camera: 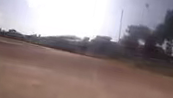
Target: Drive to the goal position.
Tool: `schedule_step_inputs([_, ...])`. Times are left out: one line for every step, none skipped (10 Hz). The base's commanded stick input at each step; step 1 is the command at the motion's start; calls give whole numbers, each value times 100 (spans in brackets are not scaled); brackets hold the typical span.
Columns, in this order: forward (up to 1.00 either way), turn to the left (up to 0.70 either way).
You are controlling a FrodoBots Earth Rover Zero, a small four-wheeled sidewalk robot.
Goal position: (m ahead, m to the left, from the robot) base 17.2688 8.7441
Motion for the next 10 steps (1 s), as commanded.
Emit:
schedule_step_inputs([70,0])
schedule_step_inputs([70,0])
schedule_step_inputs([70,0])
schedule_step_inputs([70,0])
schedule_step_inputs([70,0])
schedule_step_inputs([70,0])
schedule_step_inputs([70,0])
schedule_step_inputs([70,0])
schedule_step_inputs([70,0])
schedule_step_inputs([70,0])
